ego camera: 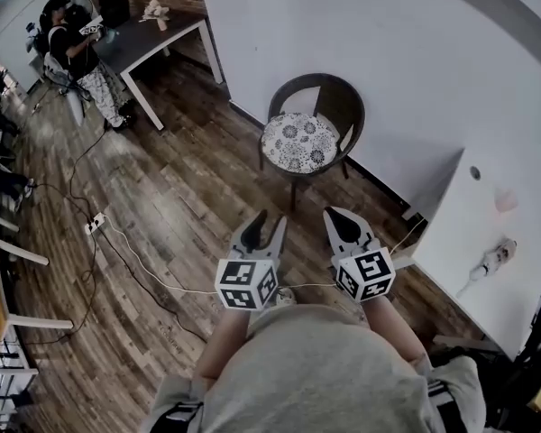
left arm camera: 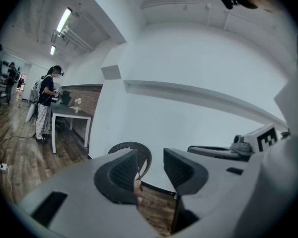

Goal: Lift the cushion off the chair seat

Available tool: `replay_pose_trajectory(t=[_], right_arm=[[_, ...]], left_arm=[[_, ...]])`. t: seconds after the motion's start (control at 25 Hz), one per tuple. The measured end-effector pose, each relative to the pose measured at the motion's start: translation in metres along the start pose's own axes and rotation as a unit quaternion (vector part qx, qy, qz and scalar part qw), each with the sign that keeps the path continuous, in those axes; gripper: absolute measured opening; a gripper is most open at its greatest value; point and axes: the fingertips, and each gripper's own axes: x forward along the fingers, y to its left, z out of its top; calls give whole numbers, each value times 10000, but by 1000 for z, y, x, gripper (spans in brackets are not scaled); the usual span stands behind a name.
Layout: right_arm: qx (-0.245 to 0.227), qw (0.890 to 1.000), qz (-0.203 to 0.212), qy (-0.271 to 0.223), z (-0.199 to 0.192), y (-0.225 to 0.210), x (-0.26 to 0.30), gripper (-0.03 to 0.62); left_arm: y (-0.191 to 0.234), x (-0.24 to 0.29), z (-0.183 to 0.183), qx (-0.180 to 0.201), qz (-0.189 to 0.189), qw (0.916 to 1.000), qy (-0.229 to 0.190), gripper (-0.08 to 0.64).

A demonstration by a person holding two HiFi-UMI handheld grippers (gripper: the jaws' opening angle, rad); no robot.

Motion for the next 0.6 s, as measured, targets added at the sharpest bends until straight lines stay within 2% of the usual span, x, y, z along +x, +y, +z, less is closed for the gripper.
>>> replay_pose_trajectory(t=[0.32, 0.6], right_arm=[[-22, 9999, -109, -17, 10, -13, 64, -6], [-79, 9996, -269, 63, 7, -21, 95, -6]], left_arm=[[50, 44, 20, 27, -103, 9999, 46, 150], [83, 69, 25, -11, -124, 9999, 76, 150]])
